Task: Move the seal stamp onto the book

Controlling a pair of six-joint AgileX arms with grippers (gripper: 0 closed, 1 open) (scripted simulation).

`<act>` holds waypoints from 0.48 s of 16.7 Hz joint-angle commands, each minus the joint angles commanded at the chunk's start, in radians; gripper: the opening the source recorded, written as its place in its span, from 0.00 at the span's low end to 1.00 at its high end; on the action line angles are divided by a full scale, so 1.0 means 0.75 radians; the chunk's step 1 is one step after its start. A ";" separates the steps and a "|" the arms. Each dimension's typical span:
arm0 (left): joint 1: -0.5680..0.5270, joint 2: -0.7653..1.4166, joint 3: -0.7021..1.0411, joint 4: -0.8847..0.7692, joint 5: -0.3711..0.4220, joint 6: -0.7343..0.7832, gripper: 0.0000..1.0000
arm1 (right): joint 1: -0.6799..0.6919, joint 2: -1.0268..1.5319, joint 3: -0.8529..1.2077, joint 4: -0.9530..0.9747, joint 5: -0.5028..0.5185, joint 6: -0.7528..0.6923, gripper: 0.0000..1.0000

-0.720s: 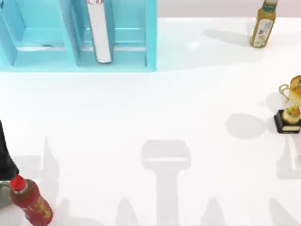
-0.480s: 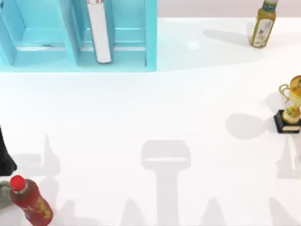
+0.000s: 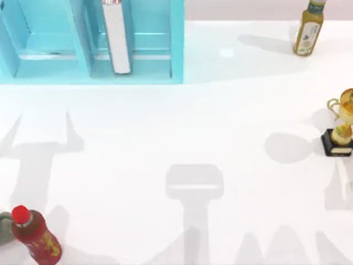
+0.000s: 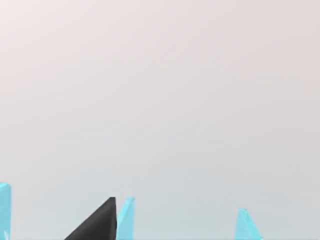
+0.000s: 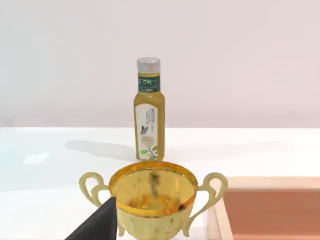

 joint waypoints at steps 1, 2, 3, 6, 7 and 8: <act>-0.031 0.153 0.064 0.117 -0.033 -0.002 1.00 | 0.000 0.000 0.000 0.000 0.000 0.000 1.00; -0.063 0.315 0.127 0.235 -0.065 -0.004 1.00 | 0.000 0.000 0.000 0.000 0.000 0.000 1.00; -0.095 0.485 0.188 0.351 -0.096 -0.004 1.00 | 0.000 0.000 0.000 0.000 0.000 0.000 1.00; -0.187 1.002 0.350 0.668 -0.173 0.000 1.00 | 0.000 0.000 0.000 0.000 0.000 0.000 1.00; -0.216 1.167 0.396 0.756 -0.193 0.003 1.00 | 0.000 0.000 0.000 0.000 0.000 0.000 1.00; -0.243 1.324 0.436 0.835 -0.210 0.006 1.00 | 0.000 0.000 0.000 0.000 0.000 0.000 1.00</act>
